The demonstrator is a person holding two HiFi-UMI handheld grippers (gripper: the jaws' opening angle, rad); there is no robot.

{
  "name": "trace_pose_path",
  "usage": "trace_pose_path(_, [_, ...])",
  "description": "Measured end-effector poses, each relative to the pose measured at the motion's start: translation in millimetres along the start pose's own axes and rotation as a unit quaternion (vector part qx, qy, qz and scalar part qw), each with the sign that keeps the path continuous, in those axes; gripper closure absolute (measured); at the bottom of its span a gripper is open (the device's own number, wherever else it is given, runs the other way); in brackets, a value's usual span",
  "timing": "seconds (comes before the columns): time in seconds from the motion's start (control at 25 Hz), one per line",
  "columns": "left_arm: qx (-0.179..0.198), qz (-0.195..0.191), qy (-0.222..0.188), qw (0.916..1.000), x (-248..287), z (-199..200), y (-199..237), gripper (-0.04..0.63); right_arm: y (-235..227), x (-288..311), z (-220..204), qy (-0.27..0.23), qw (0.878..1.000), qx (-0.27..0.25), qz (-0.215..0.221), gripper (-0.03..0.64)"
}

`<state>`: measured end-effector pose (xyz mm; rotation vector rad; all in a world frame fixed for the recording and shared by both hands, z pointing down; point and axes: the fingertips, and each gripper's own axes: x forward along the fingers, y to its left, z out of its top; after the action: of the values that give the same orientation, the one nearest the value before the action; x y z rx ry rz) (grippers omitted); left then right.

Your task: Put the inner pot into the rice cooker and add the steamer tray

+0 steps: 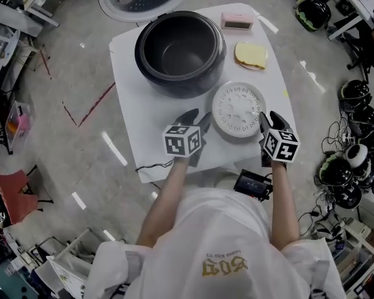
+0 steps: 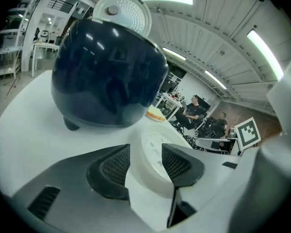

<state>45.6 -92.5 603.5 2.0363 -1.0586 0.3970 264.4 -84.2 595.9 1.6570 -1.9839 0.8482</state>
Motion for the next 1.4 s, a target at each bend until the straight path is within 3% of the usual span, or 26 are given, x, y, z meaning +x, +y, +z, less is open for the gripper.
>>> trace_pose_path(0.24, [-0.051, 0.023, 0.019, 0.9982, 39, -19, 6, 0.347, -26, 41, -11, 0.043, 0.998, -0.013, 0.038, 0.430])
trace_pose_path(0.48, [-0.073, 0.030, 0.024, 0.9966, 56, -26, 3, 0.339, -32, 65, -16, 0.069, 0.995, -0.014, 0.068, 0.423])
trace_pose_path(0.68, [-0.075, 0.041, 0.031, 0.9959, 62, -31, 4, 0.426, -32, 75, -24, 0.084, 0.994, -0.023, 0.073, 0.450])
trace_pose_path(0.84, [-0.079, 0.038, 0.032, 0.9956, 64, -31, 0, 0.497, -27, 76, -26, 0.092, 0.992, -0.024, 0.087, 0.522])
trace_pose_path(1.16, [-0.104, 0.034, 0.017, 0.9939, 51, -22, -8, 0.515, -21, 62, -16, 0.105, 0.988, 0.004, 0.115, 0.543])
trace_pose_path(1.4, [-0.096, 0.022, -0.010, 0.9950, 30, 6, -30, 0.519, -16, 40, 14, 0.098, 0.986, 0.004, 0.133, 0.548])
